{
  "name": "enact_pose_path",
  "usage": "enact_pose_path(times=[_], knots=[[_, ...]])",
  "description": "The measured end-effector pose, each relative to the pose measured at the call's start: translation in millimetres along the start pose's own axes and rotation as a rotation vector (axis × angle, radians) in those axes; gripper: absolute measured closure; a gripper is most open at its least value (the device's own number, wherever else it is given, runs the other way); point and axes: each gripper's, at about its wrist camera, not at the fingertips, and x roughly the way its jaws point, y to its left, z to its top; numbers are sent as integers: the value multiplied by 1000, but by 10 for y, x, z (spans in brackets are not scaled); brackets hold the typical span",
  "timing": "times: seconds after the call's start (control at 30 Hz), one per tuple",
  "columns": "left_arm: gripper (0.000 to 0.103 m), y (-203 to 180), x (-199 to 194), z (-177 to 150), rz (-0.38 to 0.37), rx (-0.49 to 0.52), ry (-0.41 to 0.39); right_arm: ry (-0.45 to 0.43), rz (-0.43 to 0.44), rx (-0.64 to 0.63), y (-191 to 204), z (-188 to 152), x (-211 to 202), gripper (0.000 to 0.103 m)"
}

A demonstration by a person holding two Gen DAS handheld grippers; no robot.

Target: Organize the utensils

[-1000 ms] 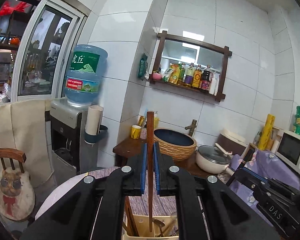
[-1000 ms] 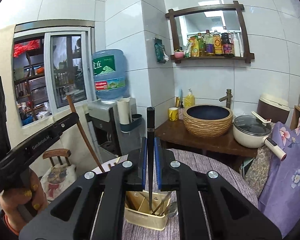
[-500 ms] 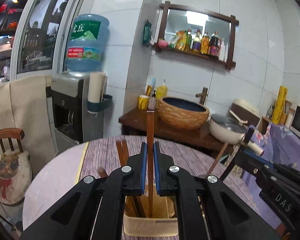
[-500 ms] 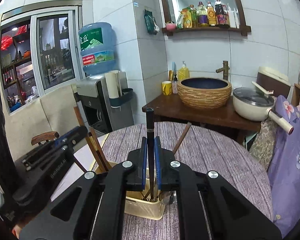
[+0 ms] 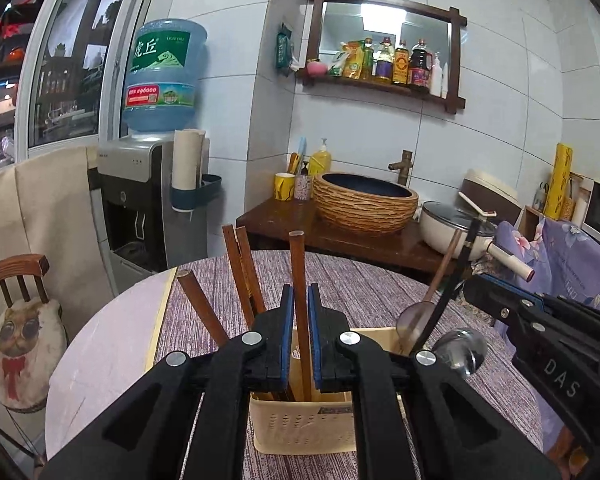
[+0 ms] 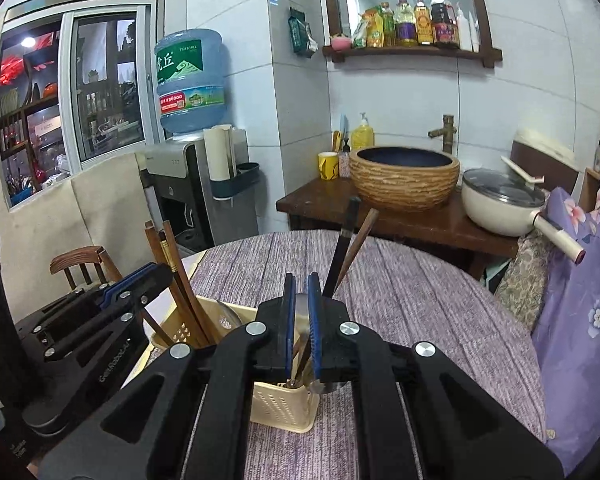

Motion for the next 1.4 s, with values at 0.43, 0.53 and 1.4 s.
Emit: enact_pose_path(times=[0.43,0.53,1.4], knots=[[22,88,-763,-188,-47,34,-116,-186,-80,-42,-75,-203,-853,11],[5,189,-1061,-365,-40,43,-174,-205,-68,-22,-69,-421,-1085,6],[5,418,-2599,-2418,14,-29,-130,-215,-95,-32,742,-3096,-2631,6]])
